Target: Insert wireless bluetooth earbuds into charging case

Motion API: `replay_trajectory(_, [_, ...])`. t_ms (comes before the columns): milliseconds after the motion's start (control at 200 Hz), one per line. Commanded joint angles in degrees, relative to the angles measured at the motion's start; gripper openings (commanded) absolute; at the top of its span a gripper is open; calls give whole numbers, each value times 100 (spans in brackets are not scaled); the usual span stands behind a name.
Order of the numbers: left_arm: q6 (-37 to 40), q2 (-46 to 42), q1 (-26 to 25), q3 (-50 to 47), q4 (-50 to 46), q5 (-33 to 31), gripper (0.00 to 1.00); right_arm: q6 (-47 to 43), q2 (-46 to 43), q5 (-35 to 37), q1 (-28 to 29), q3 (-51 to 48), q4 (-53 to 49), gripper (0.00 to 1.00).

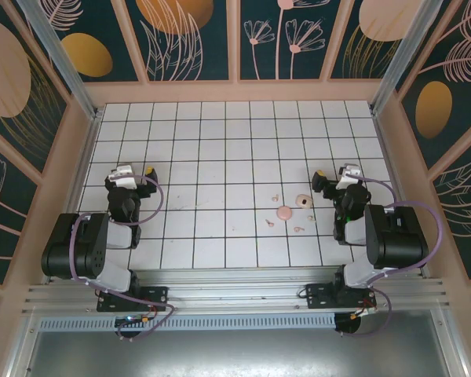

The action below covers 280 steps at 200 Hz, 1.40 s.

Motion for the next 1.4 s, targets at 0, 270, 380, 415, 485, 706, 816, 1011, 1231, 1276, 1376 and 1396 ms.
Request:
replay_trajectory(0, [47,2,27,75,53,61,99,-61,10,53,4,91,262,99])
replay_trajectory(270, [53,-5,27,75,54,61,99,-59,10,53,4,89,260,99])
replay_trajectory(380, [48,-11,27,76,55,57,99,-59,10,53,2,88,257,99])
replay_trajectory(415, [44,-9,27,76,54,61,99,-64,9,53,5,87,264,99])
replay_trajectory(485, [49,-4,27,76,54,61,99,-63,10,53,3,91,260,99])
replay_trajectory(706, [42,2,27,85,45,61,99,-64,10,53,3,87,260,99])
replay_trajectory(816, [49,-3,27,85,37,60,99,-57,10,51,8,87,259,99])
replay_trajectory(1011, [54,-20,27,51,72,61,99,-55,-16,59,4,100,246,99])
replay_trajectory(1231, [153,-517,27,703,-1467,375,90,42,-806,57,-1,787,-1639,99])
replay_trajectory(1276, [163,-680,27,937,-2018,514,87,201,-1037,111,-5,1060,-2406,99])
replay_trajectory(1376, [-87,-973,27,1440,-3121,752,81,560,-1401,34,0,1968,-4457,99])
replay_trajectory(1396, [-177,-1010,27,1530,-3339,801,79,650,-1427,13,-2,2162,-4860,99])
